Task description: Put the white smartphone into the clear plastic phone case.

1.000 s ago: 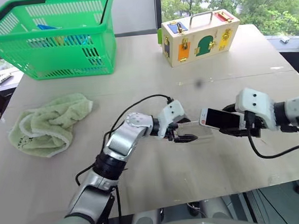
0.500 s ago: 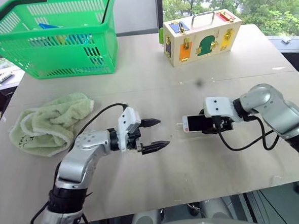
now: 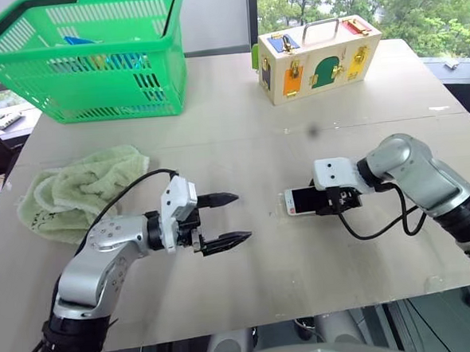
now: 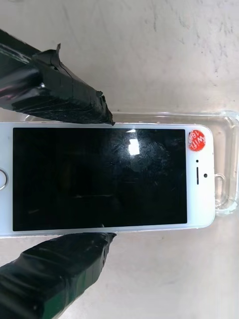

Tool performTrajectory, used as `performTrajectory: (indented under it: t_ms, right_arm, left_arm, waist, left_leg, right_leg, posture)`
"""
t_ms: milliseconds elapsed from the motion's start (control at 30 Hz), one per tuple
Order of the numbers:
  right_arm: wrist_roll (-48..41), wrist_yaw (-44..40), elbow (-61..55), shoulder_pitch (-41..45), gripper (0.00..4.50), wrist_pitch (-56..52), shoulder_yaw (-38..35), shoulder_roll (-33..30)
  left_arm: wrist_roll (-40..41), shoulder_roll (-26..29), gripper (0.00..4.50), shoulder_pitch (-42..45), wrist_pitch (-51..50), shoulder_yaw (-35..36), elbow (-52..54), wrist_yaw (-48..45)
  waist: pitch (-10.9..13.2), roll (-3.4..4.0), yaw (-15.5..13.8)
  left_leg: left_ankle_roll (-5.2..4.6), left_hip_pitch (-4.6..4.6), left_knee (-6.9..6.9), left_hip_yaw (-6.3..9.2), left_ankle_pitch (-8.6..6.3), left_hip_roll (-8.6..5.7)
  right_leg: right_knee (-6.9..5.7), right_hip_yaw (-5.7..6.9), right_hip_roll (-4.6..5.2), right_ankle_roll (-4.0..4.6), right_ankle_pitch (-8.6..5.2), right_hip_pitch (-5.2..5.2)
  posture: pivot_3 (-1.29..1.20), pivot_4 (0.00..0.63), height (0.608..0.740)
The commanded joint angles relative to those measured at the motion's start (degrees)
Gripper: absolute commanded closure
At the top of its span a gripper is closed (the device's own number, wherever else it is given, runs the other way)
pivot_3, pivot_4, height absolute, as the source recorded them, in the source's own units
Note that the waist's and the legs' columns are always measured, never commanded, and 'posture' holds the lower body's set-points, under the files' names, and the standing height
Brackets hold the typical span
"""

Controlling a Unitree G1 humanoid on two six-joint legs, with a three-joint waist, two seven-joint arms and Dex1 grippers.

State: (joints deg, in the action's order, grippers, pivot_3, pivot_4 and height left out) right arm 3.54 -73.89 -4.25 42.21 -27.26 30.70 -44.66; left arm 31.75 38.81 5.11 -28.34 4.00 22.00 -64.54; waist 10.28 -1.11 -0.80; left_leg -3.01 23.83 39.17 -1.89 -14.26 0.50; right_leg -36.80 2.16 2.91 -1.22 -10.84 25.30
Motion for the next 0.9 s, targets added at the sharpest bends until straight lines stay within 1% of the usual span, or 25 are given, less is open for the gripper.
performTrajectory:
  t_ms: [33, 167, 433, 600, 900]
  right_arm:
    - [1.3, -1.9, -3.1, 0.1, 1.63, -1.9, 0.6, -0.7]
    - [1.7, -2.5, -5.0, 0.0, 1.63, -4.4, 0.4, -0.7]
    - [1.8, -4.1, -8.0, 0.9, 1.63, -8.9, 0.5, -1.1]
    - [2.9, -4.6, -8.3, 0.8, 1.63, -9.9, 2.0, -1.2]
    - [5.1, -4.8, -7.9, 0.5, 1.63, -7.6, 3.6, -2.1]
  left_arm:
    - [0.2, 0.3, 0.00, -0.9, 3.0, 0.6, -0.1, -0.6]
    - [-0.6, 0.3, 0.00, -1.5, 5.4, -0.2, -1.9, -1.3]
    - [-0.8, 0.1, 0.00, -1.1, 6.2, -1.9, -1.8, -0.6]
    - [-1.1, 0.0, 0.00, -0.6, 6.5, -2.7, -2.0, -0.3]
    - [-2.1, -0.7, 0.00, -1.0, 7.6, -4.3, -2.1, 0.8]
  waist:
    - [0.0, 0.00, 0.0]
    - [0.0, 0.00, 0.0]
    - [0.0, 0.01, 0.0]
    - [0.0, 0.01, 0.0]
    - [0.0, 0.00, 0.0]
  left_leg:
    - [0.00, 0.00, -0.01, 0.00, 0.00, 0.00]
    - [0.00, 0.00, 0.00, 0.00, 0.00, 0.00]
    - [0.00, 0.01, -0.01, 0.00, 0.00, 0.01]
    - [0.00, 0.00, 0.00, 0.01, 0.00, 0.01]
    - [0.00, 0.00, 0.00, 0.00, 0.00, 0.00]
  right_leg:
    - [0.00, 0.00, 0.01, 0.06, 0.03, 0.00]
    - [0.00, 0.02, 0.04, -0.02, -0.02, 0.00]
    - [0.00, 0.03, 0.08, 0.00, 0.00, 0.01]
    - [0.00, 0.04, 0.09, -0.02, -0.01, 0.01]
    - [0.01, 0.05, 0.10, -0.03, -0.02, 0.01]
  posture:
    - [0.00, 0.150, 0.740]
    - [0.00, 0.150, 0.740]
    - [0.00, 0.150, 0.740]
    - [0.00, 0.150, 0.740]
    - [0.00, 0.150, 0.740]
